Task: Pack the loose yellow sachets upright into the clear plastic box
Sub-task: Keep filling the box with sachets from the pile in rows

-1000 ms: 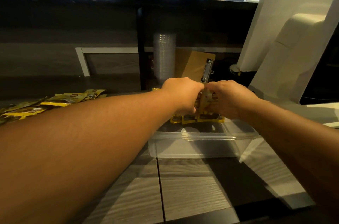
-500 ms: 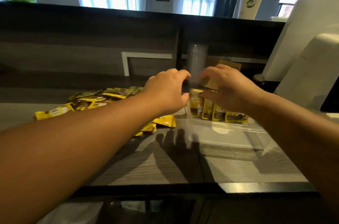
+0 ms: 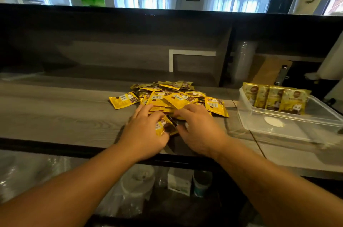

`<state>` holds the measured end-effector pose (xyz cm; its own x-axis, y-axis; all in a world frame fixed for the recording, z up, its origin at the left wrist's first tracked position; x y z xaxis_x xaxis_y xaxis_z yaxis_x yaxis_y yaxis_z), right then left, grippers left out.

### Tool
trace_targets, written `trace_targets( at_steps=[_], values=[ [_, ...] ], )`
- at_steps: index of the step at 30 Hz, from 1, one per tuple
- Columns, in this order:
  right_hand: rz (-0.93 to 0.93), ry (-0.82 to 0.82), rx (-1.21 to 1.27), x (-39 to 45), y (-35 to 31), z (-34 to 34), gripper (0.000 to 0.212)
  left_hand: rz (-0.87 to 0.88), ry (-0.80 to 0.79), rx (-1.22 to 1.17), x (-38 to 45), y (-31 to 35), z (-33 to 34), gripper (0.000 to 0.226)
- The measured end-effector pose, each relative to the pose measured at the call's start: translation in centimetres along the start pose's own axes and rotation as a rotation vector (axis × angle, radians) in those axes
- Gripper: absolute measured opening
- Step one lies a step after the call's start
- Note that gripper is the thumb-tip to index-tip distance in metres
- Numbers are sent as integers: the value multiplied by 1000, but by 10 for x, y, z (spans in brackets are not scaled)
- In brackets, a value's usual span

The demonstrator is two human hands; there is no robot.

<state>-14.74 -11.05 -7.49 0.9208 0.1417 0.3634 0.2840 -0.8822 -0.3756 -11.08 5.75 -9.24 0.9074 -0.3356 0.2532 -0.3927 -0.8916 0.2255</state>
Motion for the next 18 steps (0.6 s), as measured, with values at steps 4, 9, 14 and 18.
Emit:
trace_targets(
  at_steps=[4,9,14,18],
  values=[
    [32,88,-59,-5,1,16,40,69,45,-19,-5,-1,5,54],
    [126,42,6,-2,8,19,55,67,83,-125,-7,-1,3,54],
    [160,-83,29,3,9,19,60,126,282,-202,-12,-3,-1,35],
    [162,-56,38,3,10,18,60,-43,364,-582,-14,-15,-4,26]
  ],
)
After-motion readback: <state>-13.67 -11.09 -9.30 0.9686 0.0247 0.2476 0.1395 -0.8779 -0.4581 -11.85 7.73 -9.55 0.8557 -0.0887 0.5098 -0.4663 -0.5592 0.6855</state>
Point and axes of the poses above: each hand's wrist, its own x-axis towards the middle knuckle, its own z-axis out of the palm, y = z × x, the point moved 1 cm from there along x, towards the middle knuckle, and after that the axes turned 9 degrees about x, right-handed, at the moved point
